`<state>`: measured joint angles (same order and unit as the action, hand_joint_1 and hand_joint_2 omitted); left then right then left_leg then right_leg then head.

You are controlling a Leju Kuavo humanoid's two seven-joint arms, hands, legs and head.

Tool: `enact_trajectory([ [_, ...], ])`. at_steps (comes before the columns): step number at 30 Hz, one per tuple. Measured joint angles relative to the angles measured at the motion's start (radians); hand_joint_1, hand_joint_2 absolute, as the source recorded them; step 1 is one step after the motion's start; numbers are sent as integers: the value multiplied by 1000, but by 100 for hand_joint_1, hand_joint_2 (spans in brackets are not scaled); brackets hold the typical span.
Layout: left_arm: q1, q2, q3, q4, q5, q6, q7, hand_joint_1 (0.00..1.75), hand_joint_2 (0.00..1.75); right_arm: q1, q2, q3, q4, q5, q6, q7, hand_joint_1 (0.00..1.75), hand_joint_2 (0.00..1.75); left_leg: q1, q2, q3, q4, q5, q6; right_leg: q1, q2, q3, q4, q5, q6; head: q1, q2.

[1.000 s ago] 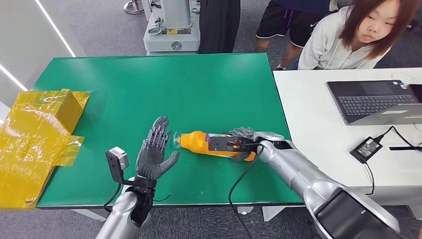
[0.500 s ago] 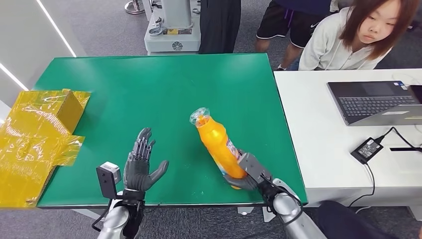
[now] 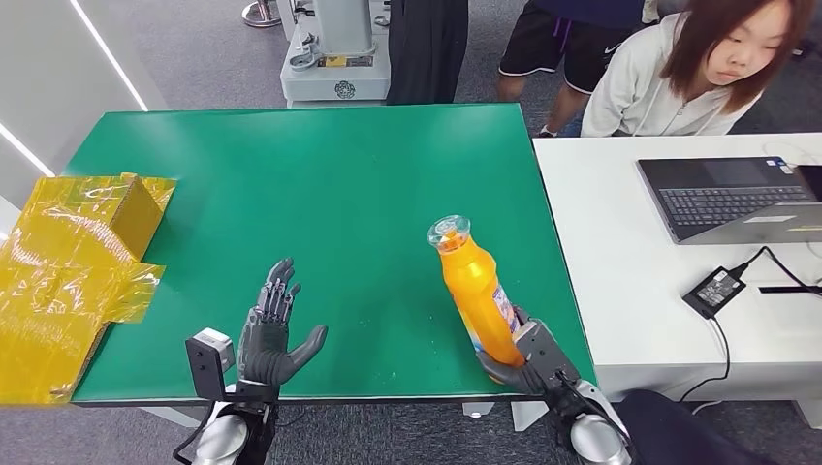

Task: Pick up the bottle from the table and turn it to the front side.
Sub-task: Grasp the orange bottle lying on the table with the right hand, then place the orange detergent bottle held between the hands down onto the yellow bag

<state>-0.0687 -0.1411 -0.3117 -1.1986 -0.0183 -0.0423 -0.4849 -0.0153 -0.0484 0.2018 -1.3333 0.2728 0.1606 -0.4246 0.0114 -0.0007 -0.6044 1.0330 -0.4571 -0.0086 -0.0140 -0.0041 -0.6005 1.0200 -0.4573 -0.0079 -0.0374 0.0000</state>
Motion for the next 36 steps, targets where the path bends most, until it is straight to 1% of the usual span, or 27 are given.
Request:
enact_trajectory([
  [3,0,0,0,0,-2,0,1,0,175,4,1,-7,-6,-2,-3,-4,175,175,0,0,0,0,0,0,0,0,0,0,0,0,0,0],
  [6,-8,5,0,0,-21,-13,12,0,175,24,5,-46,-35,-20,-13,-21,175,175,0,0,0,0,0,0,0,0,-1,0,0,0,0,0],
  [12,-41,17,0,0,-32,-56,35,0,175,50,5,-98,-71,0,-22,-40,175,175,0,0,0,0,0,0,0,0,-1,0,0,0,0,0],
  [17,-70,21,0,0,-29,-75,51,0,175,43,5,-120,-83,4,-16,-61,175,175,0,0,0,0,0,0,0,0,-1,0,0,0,0,0],
  [24,-94,22,0,0,-27,-86,53,0,175,29,5,-130,-95,8,-13,-65,175,175,0,0,0,0,0,0,0,0,-1,0,0,0,0,0],
  [30,-115,19,-4,12,-18,-111,41,0,175,13,11,-130,-107,7,10,-76,175,175,0,0,-1,0,0,0,0,0,-1,0,0,0,0,0],
  [36,-144,7,-23,30,-8,-117,25,0,175,-42,30,-90,-100,27,10,-83,175,175,0,1,0,0,0,0,0,1,-1,1,0,0,0,0],
])
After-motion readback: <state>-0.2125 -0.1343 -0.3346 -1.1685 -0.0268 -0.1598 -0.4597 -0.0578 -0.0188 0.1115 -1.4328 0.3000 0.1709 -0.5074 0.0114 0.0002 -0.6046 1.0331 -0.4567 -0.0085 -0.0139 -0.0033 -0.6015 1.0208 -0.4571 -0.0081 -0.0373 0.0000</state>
